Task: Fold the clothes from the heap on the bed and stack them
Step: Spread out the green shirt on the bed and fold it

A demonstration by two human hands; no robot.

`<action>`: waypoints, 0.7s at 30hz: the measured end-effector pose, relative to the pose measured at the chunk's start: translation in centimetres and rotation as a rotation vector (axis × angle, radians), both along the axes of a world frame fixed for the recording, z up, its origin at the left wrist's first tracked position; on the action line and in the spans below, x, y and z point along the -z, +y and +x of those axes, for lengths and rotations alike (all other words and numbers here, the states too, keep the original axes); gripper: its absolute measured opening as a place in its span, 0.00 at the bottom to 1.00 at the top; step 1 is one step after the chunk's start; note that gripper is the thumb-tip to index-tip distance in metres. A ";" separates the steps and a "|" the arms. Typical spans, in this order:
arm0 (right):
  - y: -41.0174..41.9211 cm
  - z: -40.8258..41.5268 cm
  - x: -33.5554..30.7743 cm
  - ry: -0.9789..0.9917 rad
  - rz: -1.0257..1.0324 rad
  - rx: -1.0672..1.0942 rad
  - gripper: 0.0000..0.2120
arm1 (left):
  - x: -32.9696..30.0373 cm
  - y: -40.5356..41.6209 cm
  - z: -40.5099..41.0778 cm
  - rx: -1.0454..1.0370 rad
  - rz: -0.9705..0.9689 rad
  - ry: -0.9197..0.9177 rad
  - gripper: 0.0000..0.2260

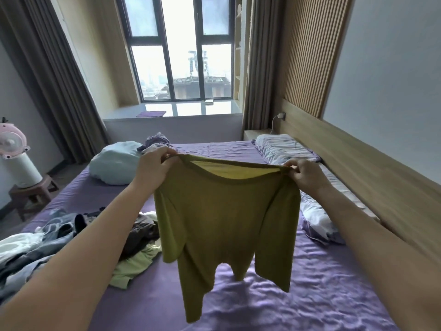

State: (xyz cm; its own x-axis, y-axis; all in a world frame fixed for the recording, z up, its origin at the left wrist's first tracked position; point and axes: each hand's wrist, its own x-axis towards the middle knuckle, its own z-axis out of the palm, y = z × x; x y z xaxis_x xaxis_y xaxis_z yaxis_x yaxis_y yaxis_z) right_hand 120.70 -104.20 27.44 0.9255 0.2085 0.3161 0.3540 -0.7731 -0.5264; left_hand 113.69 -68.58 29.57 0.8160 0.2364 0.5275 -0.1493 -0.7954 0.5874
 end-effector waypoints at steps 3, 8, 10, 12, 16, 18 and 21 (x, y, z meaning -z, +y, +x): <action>0.2 0.3 0.2 0.008 0.238 0.078 0.05 | 0.2 -0.4 -0.1 0.085 0.014 0.019 0.07; 0.8 -0.3 -0.2 0.173 0.697 -0.064 0.06 | 0.8 -0.4 -0.5 0.128 -0.026 0.094 0.07; 1.0 -0.4 -0.3 0.078 0.647 -0.058 0.07 | 1.2 -0.5 -0.7 0.108 -0.013 0.078 0.08; 1.1 -0.5 -0.4 -0.087 0.451 -0.028 0.08 | 1.5 -0.6 -0.9 0.061 0.018 0.017 0.09; 1.5 -1.1 -0.7 -0.288 0.217 0.043 0.12 | 1.7 -0.7 -1.0 -0.020 -0.021 -0.069 0.09; 1.4 -1.4 -1.1 -0.317 0.180 0.078 0.12 | 2.0 -1.0 -1.1 0.003 -0.090 -0.032 0.10; 1.0 -1.6 -1.6 -0.313 0.192 0.077 0.12 | 2.5 -1.7 -0.9 0.002 -0.138 -0.008 0.10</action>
State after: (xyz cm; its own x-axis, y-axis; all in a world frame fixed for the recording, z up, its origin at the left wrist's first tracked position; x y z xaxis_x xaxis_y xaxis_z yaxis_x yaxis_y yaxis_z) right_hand 119.14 -103.17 29.05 0.7887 0.0516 0.6127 0.4655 -0.7011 -0.5402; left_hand 112.75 -70.27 27.11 0.8123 0.3058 0.4966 -0.1557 -0.7070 0.6899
